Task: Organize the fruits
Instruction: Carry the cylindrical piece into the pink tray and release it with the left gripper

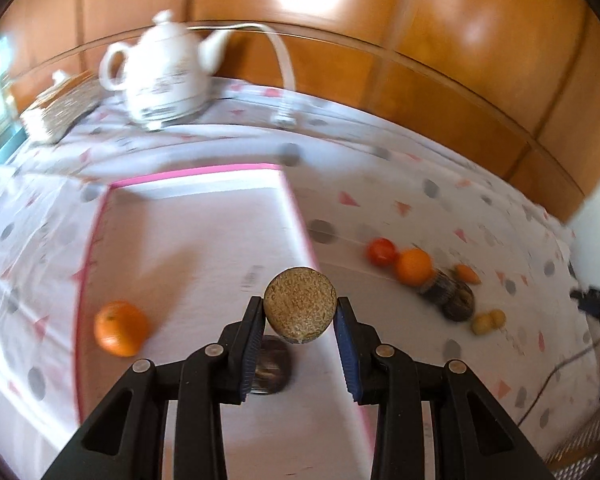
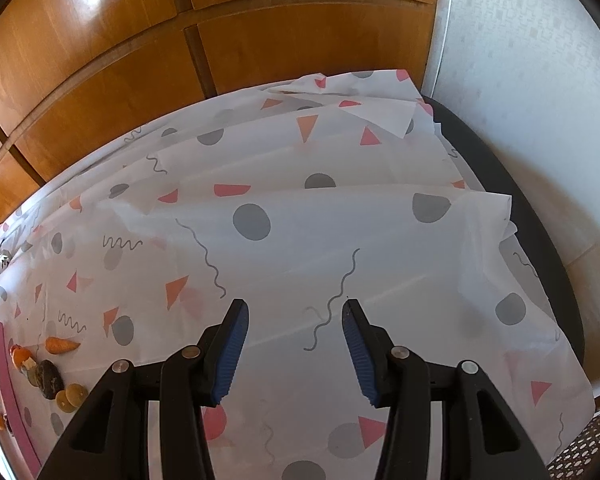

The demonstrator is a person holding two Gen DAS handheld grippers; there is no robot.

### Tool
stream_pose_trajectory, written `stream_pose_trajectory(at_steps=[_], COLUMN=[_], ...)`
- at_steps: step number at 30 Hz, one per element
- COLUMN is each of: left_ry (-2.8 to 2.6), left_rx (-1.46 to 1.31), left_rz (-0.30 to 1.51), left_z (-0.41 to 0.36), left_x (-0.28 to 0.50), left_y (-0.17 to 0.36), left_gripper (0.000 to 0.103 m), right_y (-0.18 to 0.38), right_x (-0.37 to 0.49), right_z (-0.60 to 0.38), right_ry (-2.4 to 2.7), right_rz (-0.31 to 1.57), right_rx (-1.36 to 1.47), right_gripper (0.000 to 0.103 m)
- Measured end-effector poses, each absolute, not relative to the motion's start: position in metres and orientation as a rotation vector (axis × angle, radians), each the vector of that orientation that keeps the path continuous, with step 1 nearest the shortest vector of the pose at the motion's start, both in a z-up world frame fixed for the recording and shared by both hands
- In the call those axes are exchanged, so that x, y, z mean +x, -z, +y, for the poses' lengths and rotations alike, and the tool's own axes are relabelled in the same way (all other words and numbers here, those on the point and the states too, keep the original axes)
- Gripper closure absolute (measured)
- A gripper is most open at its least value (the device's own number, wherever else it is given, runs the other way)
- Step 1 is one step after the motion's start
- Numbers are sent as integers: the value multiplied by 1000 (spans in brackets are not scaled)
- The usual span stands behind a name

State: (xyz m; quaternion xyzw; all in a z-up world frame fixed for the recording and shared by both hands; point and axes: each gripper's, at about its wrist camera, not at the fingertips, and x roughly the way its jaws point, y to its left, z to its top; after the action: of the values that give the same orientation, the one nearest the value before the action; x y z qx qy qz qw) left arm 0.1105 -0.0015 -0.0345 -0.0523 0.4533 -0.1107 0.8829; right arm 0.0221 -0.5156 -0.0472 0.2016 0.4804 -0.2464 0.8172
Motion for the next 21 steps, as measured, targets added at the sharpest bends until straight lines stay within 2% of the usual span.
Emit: stream_pose_trajectory(at_steps=[9, 21], left_ry=[51, -40], left_rx=[-276, -368], left_rz=[937, 973], left_z=[77, 106], left_x=[133, 171], left_y=[36, 54], left_gripper=[68, 68], right_y=[51, 55], right_x=[27, 31], right_z=[-505, -500], right_ry=[495, 485], right_rz=[1054, 1068], right_rx=[384, 345], right_gripper=[54, 54])
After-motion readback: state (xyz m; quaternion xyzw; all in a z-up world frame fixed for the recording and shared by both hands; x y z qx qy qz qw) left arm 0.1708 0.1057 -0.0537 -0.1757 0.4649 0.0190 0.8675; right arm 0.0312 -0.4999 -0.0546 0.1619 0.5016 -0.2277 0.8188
